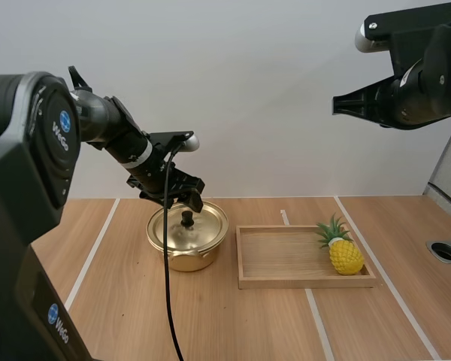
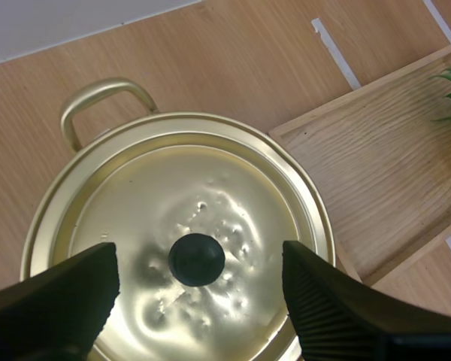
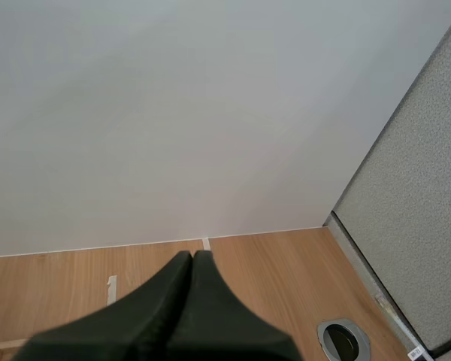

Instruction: Open the pot, put the pineapple inside, and close it

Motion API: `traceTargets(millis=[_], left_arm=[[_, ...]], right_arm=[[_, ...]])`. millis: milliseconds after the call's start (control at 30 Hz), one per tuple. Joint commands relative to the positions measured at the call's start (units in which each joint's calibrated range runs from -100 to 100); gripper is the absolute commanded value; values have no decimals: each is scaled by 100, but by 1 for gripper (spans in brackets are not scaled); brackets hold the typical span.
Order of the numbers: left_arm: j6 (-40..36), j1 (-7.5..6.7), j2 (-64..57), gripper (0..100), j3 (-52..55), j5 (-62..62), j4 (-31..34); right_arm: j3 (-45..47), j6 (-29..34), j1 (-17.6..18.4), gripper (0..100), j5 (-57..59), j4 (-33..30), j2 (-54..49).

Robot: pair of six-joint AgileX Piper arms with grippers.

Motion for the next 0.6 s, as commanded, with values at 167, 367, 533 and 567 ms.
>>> traceTargets(millis=[167,367,533,567], left_arm=[[177,-20,72,100,16,-85,-85],[253,-20,72,100,31,-136,-85],[368,-20,80,100,212,-386,-85],[398,-20,80,100,250,-391,-85]], right_arm=[[-61,-75,-30,0,34,107,-29],[-61,-75,-30,0,133,216,-29],[-61,-75,-30,0,189,244,-29],[-61,-75,-30,0,189,244,-29]])
